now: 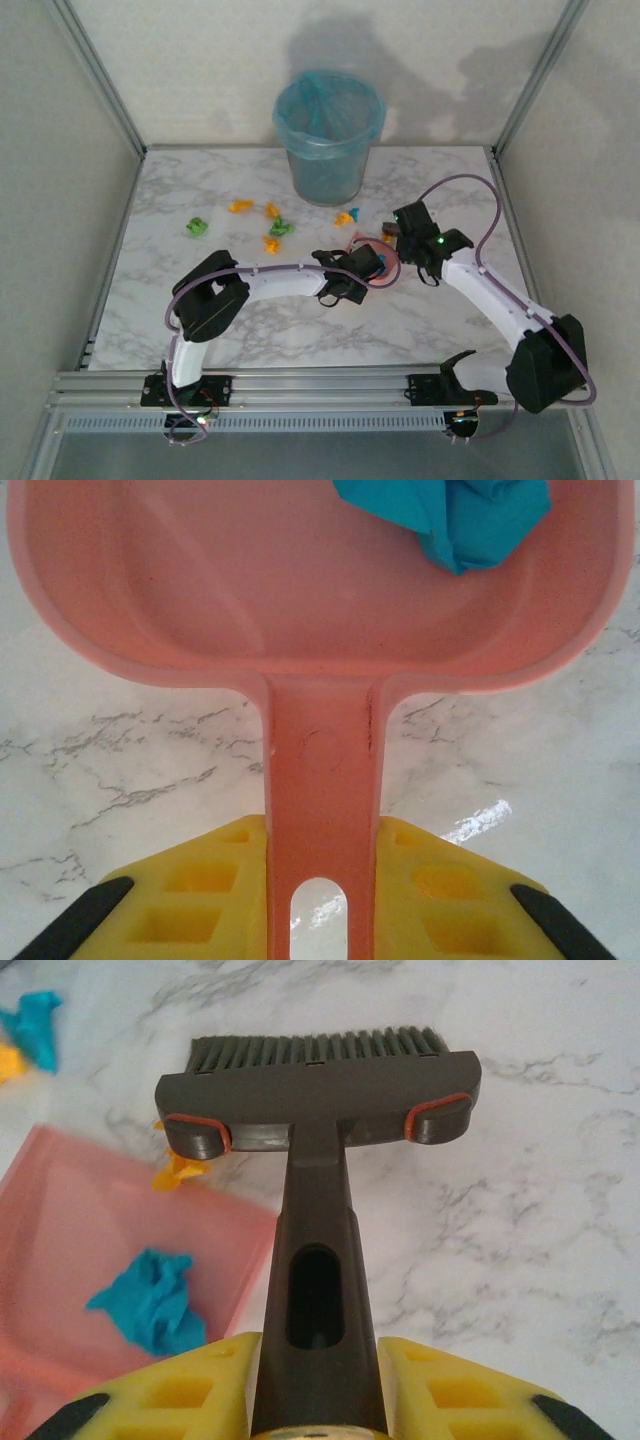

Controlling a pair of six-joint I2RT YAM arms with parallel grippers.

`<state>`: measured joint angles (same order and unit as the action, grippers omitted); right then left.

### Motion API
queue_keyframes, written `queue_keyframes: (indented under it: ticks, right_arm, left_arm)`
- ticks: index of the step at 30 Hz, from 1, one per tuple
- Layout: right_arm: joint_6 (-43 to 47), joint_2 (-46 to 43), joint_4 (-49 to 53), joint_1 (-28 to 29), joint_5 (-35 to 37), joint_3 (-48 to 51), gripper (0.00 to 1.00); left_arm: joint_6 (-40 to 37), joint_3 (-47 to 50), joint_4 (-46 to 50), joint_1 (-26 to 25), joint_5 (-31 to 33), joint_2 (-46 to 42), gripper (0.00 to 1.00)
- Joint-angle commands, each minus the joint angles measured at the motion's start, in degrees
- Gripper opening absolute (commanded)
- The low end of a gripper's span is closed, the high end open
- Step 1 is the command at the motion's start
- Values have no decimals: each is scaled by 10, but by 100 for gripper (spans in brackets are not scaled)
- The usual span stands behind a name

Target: Sweep away the paper scraps from the table

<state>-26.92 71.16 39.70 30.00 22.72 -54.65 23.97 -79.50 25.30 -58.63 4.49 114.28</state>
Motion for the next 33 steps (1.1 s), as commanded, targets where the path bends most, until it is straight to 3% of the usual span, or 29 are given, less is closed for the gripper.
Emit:
queue_keyframes:
  ticks: [1, 8, 15, 27, 33]
  right_arm:
    - [-23, -24, 45, 37, 11, 16, 0]
    - [-56, -64, 86, 114, 32, 14, 0]
    - [-70, -125, 94, 119, 88, -3, 0]
    - [-25, -66, 61, 3, 78, -45, 0]
    - [-24, -69, 38, -20, 30, -39, 0]
  left_arm:
    - [-10, -12, 16, 4, 22, 18, 0]
    - [-10, 19, -4, 4, 41, 4, 0]
    - [-4, 44, -15, 4, 35, -9, 0]
    - [4, 49, 0, 4, 18, -20, 0]
    - [-1, 28, 35, 4, 2, -20, 0]
